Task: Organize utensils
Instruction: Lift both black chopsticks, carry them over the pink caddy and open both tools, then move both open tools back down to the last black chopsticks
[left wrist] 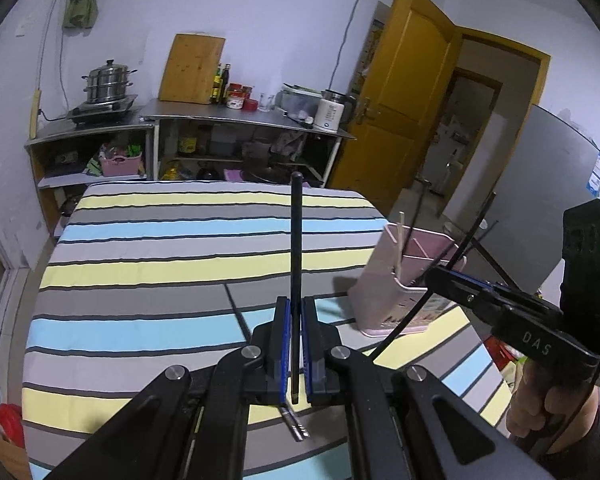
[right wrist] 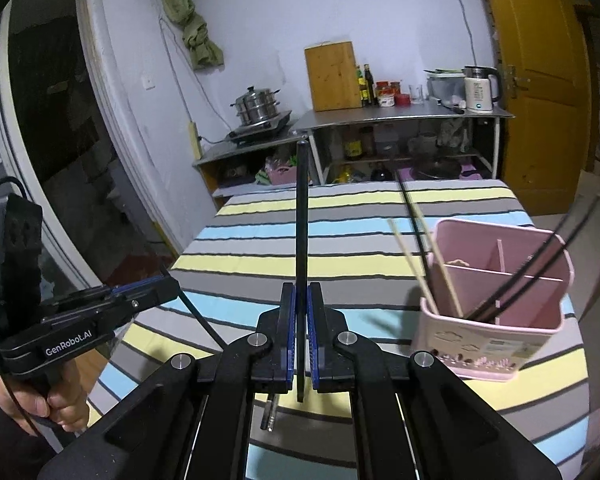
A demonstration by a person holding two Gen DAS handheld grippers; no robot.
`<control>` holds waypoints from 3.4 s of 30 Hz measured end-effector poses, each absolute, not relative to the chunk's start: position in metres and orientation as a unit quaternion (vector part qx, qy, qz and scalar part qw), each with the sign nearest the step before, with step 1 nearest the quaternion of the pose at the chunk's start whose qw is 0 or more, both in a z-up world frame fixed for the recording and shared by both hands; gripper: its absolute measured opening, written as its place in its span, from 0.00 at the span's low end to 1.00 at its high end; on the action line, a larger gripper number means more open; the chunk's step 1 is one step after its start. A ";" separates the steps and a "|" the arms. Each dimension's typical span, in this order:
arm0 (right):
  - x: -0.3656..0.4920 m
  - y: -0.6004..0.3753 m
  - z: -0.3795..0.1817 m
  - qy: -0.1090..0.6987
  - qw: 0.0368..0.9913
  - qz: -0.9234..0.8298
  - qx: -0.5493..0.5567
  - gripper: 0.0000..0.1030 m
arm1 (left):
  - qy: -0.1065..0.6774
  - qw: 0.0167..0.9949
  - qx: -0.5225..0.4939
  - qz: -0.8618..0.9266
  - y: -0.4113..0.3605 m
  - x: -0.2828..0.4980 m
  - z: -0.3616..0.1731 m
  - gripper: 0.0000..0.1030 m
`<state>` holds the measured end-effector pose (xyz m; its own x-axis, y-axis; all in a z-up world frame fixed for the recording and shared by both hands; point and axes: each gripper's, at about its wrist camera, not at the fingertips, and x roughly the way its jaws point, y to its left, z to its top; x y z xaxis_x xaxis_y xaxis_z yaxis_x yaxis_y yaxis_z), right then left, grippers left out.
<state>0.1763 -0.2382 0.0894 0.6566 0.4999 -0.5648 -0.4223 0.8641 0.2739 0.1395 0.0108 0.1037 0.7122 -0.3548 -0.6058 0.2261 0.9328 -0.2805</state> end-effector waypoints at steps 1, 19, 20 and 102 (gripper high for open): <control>0.175 -0.242 0.091 0.326 0.909 0.251 0.063 0.05 | 0.347 0.919 -0.094 -0.161 0.009 0.140 0.104 0.05; 0.156 -0.342 0.119 0.289 0.937 0.162 0.111 0.05 | 0.320 0.907 -0.067 -0.264 -0.090 0.155 0.148 0.05; 0.157 -0.348 0.125 0.282 0.939 0.158 0.114 0.05 | 0.311 0.910 -0.064 -0.268 -0.095 0.159 0.157 0.05; 0.124 -0.315 0.074 0.321 0.925 0.182 0.085 0.13 | 0.360 0.913 -0.087 -0.172 -0.020 0.112 0.056 0.11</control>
